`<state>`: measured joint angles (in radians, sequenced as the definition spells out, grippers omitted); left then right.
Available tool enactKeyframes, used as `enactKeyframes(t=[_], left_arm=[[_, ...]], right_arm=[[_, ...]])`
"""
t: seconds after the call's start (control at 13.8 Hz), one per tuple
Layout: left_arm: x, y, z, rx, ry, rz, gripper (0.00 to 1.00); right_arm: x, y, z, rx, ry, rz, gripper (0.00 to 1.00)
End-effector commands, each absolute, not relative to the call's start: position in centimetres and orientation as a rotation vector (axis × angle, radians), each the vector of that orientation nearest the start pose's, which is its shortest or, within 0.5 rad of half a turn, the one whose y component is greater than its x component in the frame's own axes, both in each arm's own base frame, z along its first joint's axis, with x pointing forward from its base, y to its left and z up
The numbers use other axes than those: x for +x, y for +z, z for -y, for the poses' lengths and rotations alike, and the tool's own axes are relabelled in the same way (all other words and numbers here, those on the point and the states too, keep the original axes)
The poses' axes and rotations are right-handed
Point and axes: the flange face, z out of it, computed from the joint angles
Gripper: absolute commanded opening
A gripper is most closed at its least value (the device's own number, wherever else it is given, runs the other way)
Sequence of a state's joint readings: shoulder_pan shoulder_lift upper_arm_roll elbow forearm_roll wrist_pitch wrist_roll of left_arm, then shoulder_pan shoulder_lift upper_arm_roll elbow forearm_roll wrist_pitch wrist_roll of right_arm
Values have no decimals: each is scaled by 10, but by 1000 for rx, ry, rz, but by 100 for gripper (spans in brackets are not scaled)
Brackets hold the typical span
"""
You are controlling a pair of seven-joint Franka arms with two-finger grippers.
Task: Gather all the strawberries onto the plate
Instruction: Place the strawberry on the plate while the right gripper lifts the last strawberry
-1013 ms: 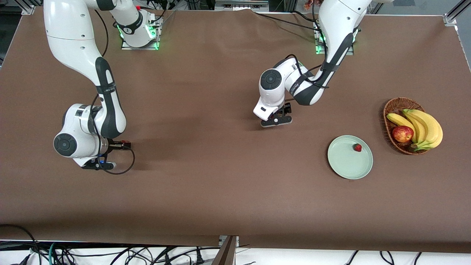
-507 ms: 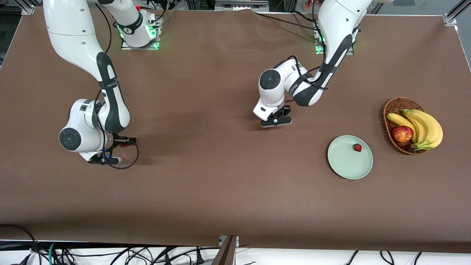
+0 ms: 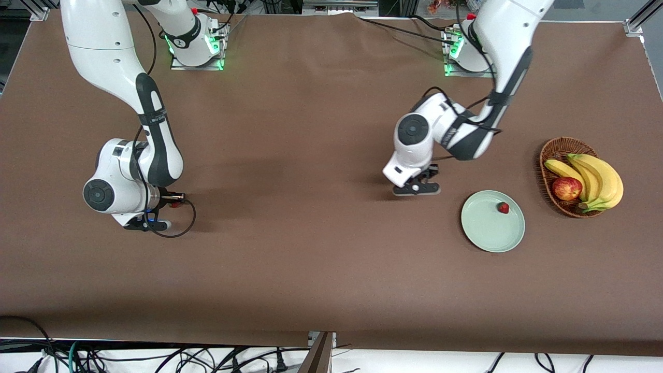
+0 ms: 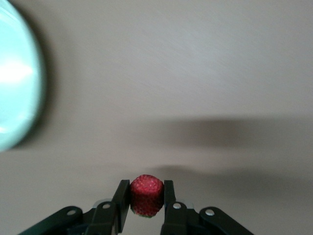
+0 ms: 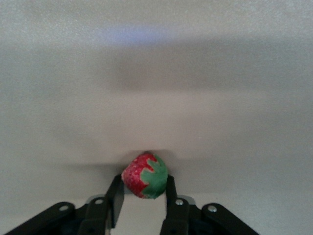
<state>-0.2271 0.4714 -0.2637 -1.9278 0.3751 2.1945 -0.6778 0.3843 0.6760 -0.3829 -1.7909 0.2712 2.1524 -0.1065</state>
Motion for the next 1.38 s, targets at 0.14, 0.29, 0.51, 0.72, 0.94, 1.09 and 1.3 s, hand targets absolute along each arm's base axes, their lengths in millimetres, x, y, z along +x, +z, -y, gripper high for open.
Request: enactKeyframes(t=[0.14,0.29,0.51,0.72,0.94,1.09,1.3], left_arm=[[589,269,172,-2866,162,-454,15],[602,269,130,-2870,188,-587,16],[615,255,90,-2875,166,-753,24],[619,237,70,-2932,160,-864,42],[621,237,57,-2967,161,-853,100],[621,237,57,-2969,161,-850,100],[621,237,55,-2972,161,-844,100]], right_arm=[[639,206,-46,-3117,286,-12,29],[657,228,-78,-3105,204,-30,29],[673,240,-130,-3119,124,-113,29],[676,242,-179,-3117,76,-142,41],[679,226,-168,-3142,45,-41,100],[679,218,-140,-3144,78,66,100],[678,214,-112,-3134,116,168,100]])
